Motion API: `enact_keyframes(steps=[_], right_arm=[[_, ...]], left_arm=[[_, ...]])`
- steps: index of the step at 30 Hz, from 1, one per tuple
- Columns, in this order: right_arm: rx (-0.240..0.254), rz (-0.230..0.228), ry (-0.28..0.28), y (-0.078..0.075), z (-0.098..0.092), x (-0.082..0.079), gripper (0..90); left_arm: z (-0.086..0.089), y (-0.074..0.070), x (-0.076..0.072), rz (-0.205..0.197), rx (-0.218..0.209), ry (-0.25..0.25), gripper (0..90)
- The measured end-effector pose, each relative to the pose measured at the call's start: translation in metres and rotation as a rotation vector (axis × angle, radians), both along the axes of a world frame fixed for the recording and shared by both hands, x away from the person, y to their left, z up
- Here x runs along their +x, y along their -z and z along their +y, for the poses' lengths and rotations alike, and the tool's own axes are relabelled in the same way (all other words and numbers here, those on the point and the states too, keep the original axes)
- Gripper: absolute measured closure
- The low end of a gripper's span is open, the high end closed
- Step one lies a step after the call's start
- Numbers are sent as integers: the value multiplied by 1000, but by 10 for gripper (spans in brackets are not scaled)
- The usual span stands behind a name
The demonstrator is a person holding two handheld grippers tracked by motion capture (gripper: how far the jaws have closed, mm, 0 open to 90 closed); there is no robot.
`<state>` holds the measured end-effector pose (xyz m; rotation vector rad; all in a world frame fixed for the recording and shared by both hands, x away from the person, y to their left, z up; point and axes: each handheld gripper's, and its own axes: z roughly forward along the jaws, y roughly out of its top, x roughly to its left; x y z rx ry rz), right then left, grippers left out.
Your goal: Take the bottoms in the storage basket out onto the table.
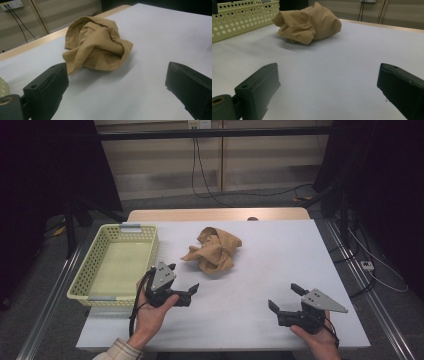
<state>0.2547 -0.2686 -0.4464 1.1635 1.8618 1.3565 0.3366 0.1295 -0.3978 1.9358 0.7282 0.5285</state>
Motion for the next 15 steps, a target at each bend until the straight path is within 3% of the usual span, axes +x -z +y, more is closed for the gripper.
enact_keyframes(steps=[15], right_arm=[[0, 4, 1, 1, 1, 1, 38]], left_arm=[[14, 18, -9, 29, 5, -25, 48]])
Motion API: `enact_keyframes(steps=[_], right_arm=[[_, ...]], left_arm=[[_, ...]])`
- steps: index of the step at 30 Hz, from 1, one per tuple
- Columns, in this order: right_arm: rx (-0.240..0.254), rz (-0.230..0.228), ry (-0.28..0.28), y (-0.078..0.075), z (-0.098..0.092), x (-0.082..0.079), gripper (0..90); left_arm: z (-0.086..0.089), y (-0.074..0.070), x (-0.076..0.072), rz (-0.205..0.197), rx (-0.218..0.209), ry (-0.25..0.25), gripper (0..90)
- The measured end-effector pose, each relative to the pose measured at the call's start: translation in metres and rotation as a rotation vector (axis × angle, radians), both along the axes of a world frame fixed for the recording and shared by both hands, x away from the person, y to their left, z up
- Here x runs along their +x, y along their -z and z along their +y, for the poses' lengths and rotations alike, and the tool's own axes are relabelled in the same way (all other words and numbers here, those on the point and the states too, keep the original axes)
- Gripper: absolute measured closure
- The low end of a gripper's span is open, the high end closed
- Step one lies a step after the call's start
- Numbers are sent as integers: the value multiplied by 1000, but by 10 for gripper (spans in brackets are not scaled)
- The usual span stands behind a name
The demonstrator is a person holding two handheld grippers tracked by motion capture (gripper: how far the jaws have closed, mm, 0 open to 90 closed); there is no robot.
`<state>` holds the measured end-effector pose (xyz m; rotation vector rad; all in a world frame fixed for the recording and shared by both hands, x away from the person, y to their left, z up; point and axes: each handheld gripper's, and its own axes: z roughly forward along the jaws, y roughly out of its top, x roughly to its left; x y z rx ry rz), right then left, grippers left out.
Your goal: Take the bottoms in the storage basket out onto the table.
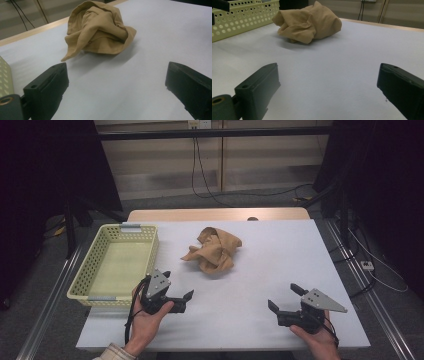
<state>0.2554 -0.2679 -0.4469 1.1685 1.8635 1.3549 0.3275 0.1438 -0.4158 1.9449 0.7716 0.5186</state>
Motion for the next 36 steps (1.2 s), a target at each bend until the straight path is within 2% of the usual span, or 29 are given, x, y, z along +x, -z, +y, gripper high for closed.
enact_keyframes(steps=[7, 10, 15, 21, 32, 36], right_arm=[[0, 0, -2, 0, 0, 0, 38], [1, 0, -3, 0, 0, 0, 39], [-1, -1, -3, 0, 0, 0, 38], [-1, -4, -4, -1, 0, -1, 38], [-1, -7, -14, -1, 0, -2, 38], [-1, -5, -11, -1, 0, -1, 38]], left_arm=[[4, 10, -2, 23, -17, -8, 49], [7, 13, -2, 48, -42, -19, 48], [9, 17, -5, 52, -46, -15, 47], [13, 22, -10, 37, -41, -34, 48], [15, 25, -10, 26, -63, -63, 48], [14, 25, -10, 23, -56, -50, 48]])
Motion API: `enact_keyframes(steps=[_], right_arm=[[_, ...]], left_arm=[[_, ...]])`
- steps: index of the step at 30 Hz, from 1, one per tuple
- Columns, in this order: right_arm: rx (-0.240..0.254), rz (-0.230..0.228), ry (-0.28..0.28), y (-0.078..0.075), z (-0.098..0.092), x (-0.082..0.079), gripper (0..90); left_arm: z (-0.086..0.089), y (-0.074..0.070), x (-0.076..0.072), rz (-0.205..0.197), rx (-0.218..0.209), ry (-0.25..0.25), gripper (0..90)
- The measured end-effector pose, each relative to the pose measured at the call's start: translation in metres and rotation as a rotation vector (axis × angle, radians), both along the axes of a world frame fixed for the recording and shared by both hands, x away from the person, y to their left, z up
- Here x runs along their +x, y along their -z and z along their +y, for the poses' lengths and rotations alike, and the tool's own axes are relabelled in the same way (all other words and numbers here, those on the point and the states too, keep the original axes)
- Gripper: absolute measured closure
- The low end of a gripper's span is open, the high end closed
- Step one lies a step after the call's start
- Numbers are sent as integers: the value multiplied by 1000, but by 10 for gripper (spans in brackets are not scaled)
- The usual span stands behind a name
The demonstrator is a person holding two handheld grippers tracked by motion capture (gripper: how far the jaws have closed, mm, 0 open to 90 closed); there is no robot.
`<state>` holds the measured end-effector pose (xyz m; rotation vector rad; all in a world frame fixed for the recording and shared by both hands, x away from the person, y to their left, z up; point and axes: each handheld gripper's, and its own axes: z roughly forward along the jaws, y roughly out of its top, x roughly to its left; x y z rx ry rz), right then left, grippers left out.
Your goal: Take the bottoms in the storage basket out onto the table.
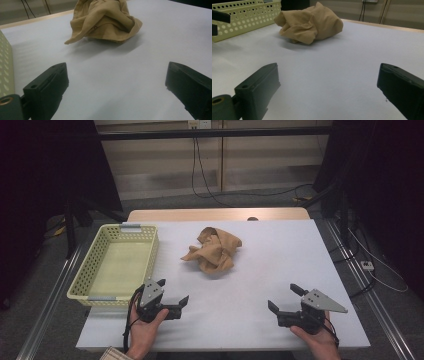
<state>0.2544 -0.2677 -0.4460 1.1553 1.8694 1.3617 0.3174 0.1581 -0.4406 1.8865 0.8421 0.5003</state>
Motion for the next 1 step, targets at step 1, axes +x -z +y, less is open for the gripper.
enact_keyframes(steps=[1], right_arm=[[-1, 1, 0, 0, 0, 0, 38]], left_arm=[[0, 0, 0, 0, 2, 3, 48]])
